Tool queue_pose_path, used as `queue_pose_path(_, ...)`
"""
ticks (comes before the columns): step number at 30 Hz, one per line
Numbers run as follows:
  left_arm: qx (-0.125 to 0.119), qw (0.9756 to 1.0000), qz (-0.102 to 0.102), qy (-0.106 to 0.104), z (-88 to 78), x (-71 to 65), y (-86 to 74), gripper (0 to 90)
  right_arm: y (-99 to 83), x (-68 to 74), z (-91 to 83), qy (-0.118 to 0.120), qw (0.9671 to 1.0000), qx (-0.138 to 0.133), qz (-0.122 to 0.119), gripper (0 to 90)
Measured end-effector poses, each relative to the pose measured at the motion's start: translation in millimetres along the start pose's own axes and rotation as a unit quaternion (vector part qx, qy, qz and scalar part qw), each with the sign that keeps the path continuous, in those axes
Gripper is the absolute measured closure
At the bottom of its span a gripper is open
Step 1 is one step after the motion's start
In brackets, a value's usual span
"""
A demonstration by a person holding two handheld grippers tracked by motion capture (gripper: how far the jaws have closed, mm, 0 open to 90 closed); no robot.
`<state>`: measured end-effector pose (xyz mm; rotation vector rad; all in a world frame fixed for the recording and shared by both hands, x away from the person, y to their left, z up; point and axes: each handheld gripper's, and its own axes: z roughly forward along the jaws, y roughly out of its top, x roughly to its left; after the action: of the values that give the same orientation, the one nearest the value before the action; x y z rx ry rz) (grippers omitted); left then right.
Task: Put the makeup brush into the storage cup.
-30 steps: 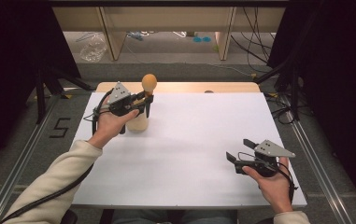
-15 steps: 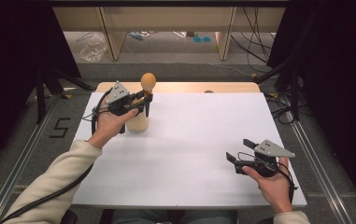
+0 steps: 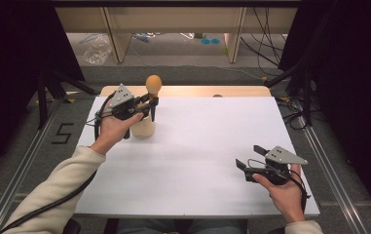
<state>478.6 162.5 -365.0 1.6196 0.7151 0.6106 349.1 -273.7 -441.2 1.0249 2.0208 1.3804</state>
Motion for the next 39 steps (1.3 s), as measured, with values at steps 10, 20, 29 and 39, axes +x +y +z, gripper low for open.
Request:
queue_pose_path(10, -0.003, 1.0000, -0.001, 0.000, 0.5, 0.1, 2.0, 66.9, 0.0, 0.0, 0.1, -0.001, 1.0000, 0.000, 0.000, 16.1)
queue_pose_path(20, -0.006, 1.0000, -0.004, 0.000, 0.0, 0.4, 1.6, 66.9, 0.2, 0.0, 0.0, 0.000, 1.0000, 0.000, -0.001, 16.1)
queue_pose_path(29, -0.009, 0.9999, -0.006, 0.001, -1.3, 1.8, 3.4, 67.0, 0.0, 0.1, 0.2, -0.001, 1.0000, 0.000, 0.000, 16.1)
queue_pose_path(39, -0.011, 0.9999, -0.004, 0.002, -2.3, 0.2, 7.8, 67.0, 0.1, 0.2, 0.1, 0.000, 1.0000, 0.001, -0.002, 16.1)
